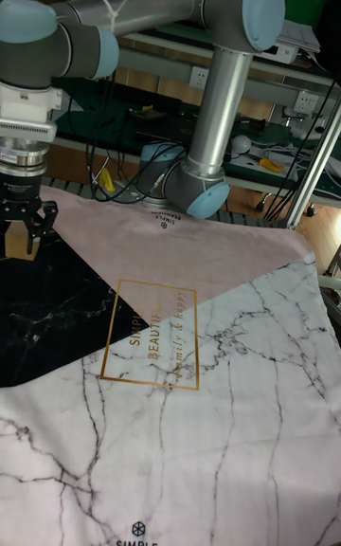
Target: Pick up the small block on the left and move it to the right
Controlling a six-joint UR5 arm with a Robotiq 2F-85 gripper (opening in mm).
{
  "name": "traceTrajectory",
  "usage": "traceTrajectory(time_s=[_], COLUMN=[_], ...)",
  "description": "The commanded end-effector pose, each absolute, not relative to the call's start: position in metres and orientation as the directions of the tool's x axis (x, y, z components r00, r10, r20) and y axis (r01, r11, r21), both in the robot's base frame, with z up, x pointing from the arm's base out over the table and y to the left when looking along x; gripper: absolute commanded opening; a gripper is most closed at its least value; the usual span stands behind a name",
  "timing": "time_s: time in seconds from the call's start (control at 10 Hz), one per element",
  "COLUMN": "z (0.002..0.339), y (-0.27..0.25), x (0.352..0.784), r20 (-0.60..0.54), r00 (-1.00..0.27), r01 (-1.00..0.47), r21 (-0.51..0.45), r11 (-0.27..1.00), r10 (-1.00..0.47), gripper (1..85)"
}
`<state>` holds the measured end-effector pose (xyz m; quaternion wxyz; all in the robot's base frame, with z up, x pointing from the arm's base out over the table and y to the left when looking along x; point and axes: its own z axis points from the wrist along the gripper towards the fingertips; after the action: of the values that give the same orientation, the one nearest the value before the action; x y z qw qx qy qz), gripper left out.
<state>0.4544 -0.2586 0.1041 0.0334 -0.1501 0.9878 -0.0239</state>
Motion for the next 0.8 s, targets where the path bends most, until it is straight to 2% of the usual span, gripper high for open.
traceTrajectory(time_s=[0.0,0.3,0.7], z=[0.103,0.103,0.103], y=[-0.261,-0.267,-0.261], x=[0.447,0.436,0.452], r20=[-0.041,0.001,-0.066], r00=[-0.961,-0.976,-0.986], r01=[-0.270,-0.218,-0.149], r21=[-0.048,-0.059,-0.046], r11=[0.962,0.974,0.988], r10=[-0.272,-0.219,-0.152], gripper=[85.0,85.0,85.0])
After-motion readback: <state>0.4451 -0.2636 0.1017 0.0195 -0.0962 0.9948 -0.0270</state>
